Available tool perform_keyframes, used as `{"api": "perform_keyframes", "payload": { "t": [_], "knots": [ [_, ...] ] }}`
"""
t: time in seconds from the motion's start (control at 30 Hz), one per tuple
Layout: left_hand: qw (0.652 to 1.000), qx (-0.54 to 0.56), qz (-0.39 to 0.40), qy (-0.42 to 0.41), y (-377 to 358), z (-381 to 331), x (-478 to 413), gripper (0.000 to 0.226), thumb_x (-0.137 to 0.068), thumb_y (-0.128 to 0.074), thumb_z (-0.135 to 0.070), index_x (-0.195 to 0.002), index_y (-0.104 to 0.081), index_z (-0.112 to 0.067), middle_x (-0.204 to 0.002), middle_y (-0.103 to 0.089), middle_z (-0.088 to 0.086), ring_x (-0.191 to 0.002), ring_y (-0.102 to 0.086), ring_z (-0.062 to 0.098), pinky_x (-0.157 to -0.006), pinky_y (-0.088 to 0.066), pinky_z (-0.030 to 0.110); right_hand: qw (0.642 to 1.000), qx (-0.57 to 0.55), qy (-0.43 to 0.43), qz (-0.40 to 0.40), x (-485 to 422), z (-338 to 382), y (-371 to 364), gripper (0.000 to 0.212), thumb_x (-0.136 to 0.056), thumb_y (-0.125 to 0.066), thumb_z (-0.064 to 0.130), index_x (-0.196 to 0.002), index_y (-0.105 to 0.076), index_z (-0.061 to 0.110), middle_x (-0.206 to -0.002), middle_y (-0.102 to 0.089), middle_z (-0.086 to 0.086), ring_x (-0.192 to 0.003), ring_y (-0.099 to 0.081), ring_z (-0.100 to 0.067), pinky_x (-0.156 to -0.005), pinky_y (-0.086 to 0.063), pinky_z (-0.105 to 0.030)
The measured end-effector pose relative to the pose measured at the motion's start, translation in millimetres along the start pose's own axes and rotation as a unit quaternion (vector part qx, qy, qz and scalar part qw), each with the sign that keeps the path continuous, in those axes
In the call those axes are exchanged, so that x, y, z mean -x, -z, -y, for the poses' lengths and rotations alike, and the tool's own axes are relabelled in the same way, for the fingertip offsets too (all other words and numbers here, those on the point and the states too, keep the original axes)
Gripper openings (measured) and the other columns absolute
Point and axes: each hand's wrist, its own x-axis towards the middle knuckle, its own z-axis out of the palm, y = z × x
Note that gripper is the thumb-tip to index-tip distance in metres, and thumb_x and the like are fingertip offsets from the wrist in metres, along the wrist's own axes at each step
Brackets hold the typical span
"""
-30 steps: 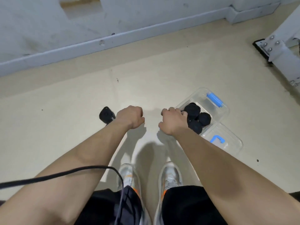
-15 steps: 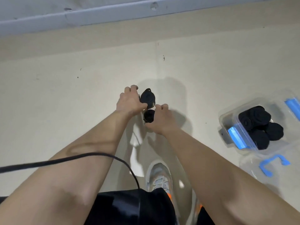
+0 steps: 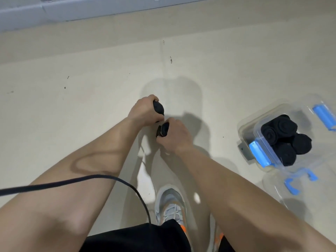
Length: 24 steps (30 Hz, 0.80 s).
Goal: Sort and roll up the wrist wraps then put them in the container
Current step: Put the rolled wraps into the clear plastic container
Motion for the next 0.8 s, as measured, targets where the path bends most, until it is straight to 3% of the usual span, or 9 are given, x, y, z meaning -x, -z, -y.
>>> {"api": "perform_keyframes", "payload": {
  "t": [0.37, 0.6, 0.8],
  "knots": [
    [0.992, -0.008, -0.001, -0.124, 4.7, -140.9, 59.0, 0.068, -0.076, -0.080, -0.024, -0.139, -0.054, -0.020, -0.127, -0.063, 0.002, -0.111, -0.060, 0.024, -0.095, -0.053, 0.037, 0.990, 0.038, -0.036, -0.133, 80.9, -53.9, 151.2, 0.041, -0.079, -0.071, 0.045, -0.113, -0.055, 0.028, -0.105, -0.063, 0.005, -0.095, -0.060, -0.021, -0.080, -0.054, -0.038],
    [0.976, -0.015, 0.022, -0.218, -43.0, -255.2, 91.3, 0.068, -0.077, -0.080, -0.028, -0.139, -0.053, -0.022, -0.129, -0.062, 0.001, -0.115, -0.059, 0.024, -0.097, -0.052, 0.036, 0.964, 0.038, -0.110, -0.239, 142.4, -138.9, 242.7, 0.050, -0.077, -0.074, 0.050, -0.114, -0.057, 0.022, -0.104, -0.066, 0.000, -0.098, -0.062, -0.027, -0.079, -0.053, -0.038],
    [0.957, -0.011, 0.044, -0.286, -104.1, -330.2, 97.0, 0.069, -0.081, -0.080, -0.029, -0.142, -0.050, -0.020, -0.132, -0.061, 0.003, -0.119, -0.057, 0.025, -0.101, -0.048, 0.035, 0.941, -0.008, -0.171, -0.293, 163.8, -226.1, 285.8, 0.054, -0.079, -0.075, 0.030, -0.126, -0.055, 0.014, -0.123, -0.055, -0.009, -0.114, -0.055, -0.032, -0.091, -0.046, -0.035]
  ]
}}
